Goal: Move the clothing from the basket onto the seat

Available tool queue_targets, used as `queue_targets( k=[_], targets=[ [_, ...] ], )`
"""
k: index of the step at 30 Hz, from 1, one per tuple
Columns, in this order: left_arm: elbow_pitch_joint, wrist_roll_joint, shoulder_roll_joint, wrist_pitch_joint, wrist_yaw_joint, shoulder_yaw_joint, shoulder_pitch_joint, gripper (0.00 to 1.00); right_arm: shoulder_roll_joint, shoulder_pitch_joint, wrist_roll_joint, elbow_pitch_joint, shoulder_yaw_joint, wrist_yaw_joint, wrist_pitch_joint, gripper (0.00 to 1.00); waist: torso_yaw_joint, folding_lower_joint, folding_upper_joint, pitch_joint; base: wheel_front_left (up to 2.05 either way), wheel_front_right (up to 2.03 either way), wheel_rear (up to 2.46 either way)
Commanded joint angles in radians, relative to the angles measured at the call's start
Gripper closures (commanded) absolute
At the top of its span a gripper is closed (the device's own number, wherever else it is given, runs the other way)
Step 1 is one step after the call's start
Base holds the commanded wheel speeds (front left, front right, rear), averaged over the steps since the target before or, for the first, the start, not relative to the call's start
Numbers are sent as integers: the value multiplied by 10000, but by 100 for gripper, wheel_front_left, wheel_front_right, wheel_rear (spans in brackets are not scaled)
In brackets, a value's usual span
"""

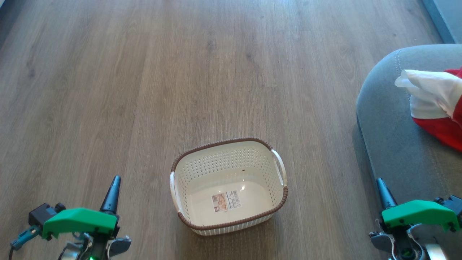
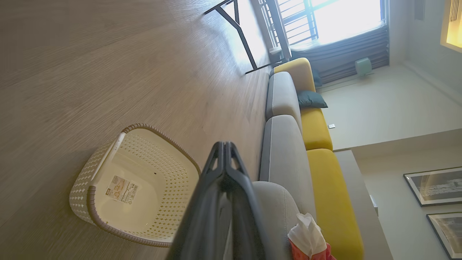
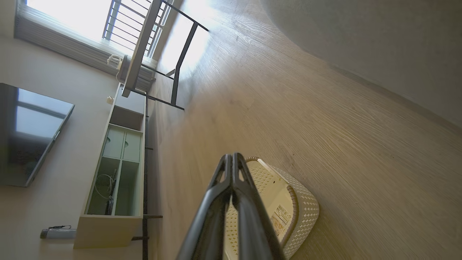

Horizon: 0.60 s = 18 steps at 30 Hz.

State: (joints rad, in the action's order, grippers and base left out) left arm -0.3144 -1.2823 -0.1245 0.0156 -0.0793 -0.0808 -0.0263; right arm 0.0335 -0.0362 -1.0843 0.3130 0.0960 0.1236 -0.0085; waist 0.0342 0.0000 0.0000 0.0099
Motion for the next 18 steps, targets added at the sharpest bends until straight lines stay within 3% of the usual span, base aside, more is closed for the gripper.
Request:
queue_targets(
  k=[1, 18],
  targets=[
    [366, -266, -15, -108, -85, 431, -615, 100, 116, -518, -398, -394, -69, 50, 137, 100, -16, 0, 0, -4, 0, 0, 0],
    [518, -1688, 322, -645, -286, 1120, -708, 100, 140, -611, -2670, -529, 46, 60, 643, 100, -169, 0, 0, -34, 0, 0, 0]
  ],
)
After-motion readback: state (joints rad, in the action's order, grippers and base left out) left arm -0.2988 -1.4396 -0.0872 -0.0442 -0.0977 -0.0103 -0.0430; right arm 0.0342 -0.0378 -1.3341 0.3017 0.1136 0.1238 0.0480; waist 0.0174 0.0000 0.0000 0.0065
